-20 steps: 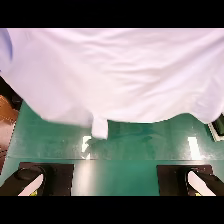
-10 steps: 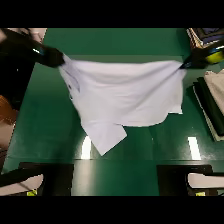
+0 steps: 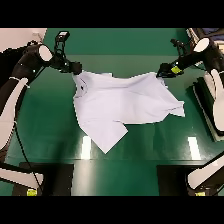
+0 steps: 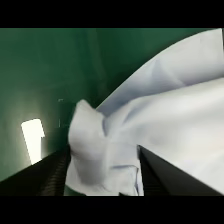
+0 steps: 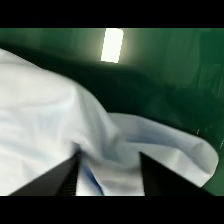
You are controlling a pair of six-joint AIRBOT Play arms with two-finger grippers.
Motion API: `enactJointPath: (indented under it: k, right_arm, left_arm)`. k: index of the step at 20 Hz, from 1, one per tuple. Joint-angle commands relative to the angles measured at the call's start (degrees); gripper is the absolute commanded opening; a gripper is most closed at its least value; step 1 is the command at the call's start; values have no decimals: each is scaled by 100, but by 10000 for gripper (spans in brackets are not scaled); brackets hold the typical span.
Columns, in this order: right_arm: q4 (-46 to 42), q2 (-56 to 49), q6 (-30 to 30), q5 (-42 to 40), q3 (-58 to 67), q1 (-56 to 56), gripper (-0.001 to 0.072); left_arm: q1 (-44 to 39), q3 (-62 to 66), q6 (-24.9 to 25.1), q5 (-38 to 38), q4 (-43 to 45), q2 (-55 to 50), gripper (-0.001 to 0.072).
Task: Fold the shirts.
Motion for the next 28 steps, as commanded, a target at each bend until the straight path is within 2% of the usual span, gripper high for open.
enactJointPath:
  k: [1, 4, 6, 8, 10, 12, 14, 17, 21, 24, 28]
  right_arm:
    - [0, -17, -61, -271, 2, -72, 460]
    - [-2, 374, -577, 470, 0, -260, 435]
    - [-2, 691, -662, 916, -4, -424, 435]
    - [7, 1130, -706, 1095, -251, -586, 436]
    - [116, 1676, -758, 1086, -874, -737, 436]
    - [581, 2249, -761, 1071, -1694, -933, 436]
    - [1027, 2721, -901, 1016, -2437, -1084, 436]
    - [1196, 3250, -909, 802, -3235, -1207, 436]
    - [1196, 3801, -946, 577, -3906, -1209, 436]
    - [1196, 4098, -946, 455, -4223, -1209, 436]
    - [1185, 4339, -946, 435, -4343, -1209, 436]
  left_arm:
    - [98, 52, -203, -221, 22, -17, 519]
    - [413, 96, -186, -1521, 31, 387, 518]
    - [614, -24, -144, -2245, 28, 710, 519]
    - [669, -667, -146, -2498, 28, 1189, 519]
    - [669, -1792, -151, -2205, -98, 1829, 519]
    - [669, -3080, -173, -1700, -520, 2450, 519]
    - [669, -4199, -190, -1386, -1248, 2918, 520]
    - [669, -5333, -125, -1012, -2288, 3259, 519]
    - [667, -5995, 341, -507, -3141, 3279, 519]
    - [601, -6260, 352, 42, -3250, 3279, 519]
    - [44, -6352, 352, 778, -3447, 3279, 518]
